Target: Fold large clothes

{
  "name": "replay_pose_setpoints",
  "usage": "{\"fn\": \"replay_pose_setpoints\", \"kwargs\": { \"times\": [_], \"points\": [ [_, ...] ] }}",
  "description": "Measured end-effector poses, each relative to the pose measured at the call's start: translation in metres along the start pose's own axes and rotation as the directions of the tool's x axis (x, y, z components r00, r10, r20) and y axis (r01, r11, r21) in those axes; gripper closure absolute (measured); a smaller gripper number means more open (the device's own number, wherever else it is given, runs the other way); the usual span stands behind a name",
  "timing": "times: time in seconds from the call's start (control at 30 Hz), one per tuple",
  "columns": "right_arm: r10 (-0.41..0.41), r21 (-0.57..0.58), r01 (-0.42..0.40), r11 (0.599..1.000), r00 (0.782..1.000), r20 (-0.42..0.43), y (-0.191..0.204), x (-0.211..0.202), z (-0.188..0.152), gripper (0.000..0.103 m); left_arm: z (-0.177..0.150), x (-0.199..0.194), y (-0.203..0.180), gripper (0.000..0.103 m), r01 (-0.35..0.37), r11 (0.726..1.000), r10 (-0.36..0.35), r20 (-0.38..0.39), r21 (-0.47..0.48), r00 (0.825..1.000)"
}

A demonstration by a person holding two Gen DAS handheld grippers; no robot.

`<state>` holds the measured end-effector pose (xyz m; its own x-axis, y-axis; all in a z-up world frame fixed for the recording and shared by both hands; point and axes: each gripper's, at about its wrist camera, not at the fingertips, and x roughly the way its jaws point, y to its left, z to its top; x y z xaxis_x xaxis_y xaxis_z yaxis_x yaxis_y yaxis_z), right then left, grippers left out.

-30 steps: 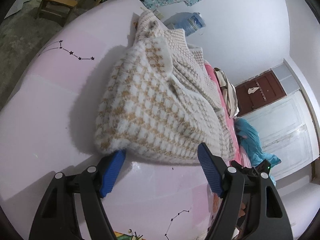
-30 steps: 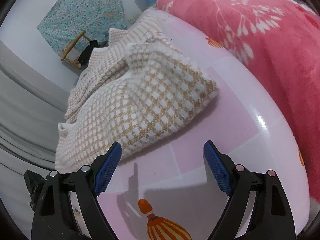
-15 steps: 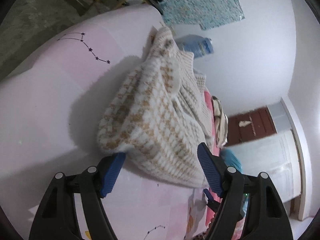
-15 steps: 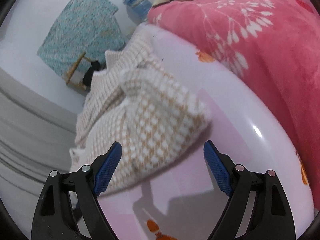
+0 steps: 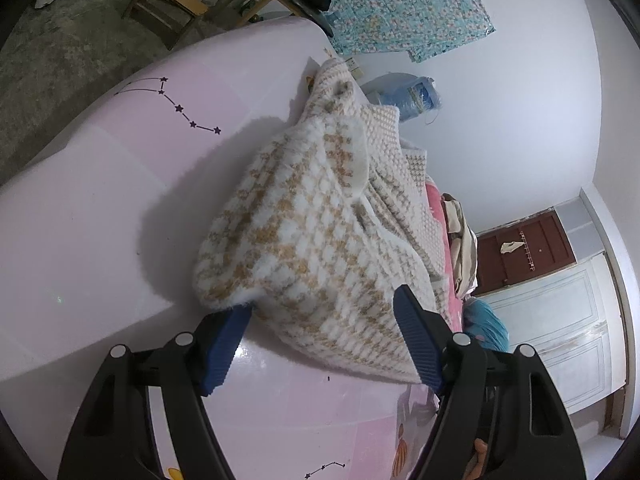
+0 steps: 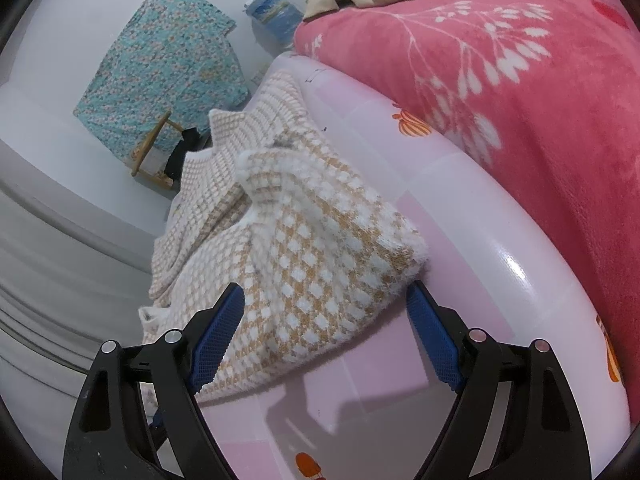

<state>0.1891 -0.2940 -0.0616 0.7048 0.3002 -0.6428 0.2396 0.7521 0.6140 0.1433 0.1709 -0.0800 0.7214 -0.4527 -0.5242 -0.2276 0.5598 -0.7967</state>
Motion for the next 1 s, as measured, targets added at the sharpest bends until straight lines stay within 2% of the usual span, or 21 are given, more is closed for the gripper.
{"fn": "replay_pose_setpoints", "kwargs": {
  "times": [1.0],
  "points": [
    [-0.007, 0.006, 0.007, 1.000, 1.000, -0.002, -0.0044, -0.0010, -0.0035, 0.024, -0.0005, 0.0015, -0.0012, 0.032, -0.012, 1.000, 0.012, 0.003, 0.004, 1.000]
  ]
}}
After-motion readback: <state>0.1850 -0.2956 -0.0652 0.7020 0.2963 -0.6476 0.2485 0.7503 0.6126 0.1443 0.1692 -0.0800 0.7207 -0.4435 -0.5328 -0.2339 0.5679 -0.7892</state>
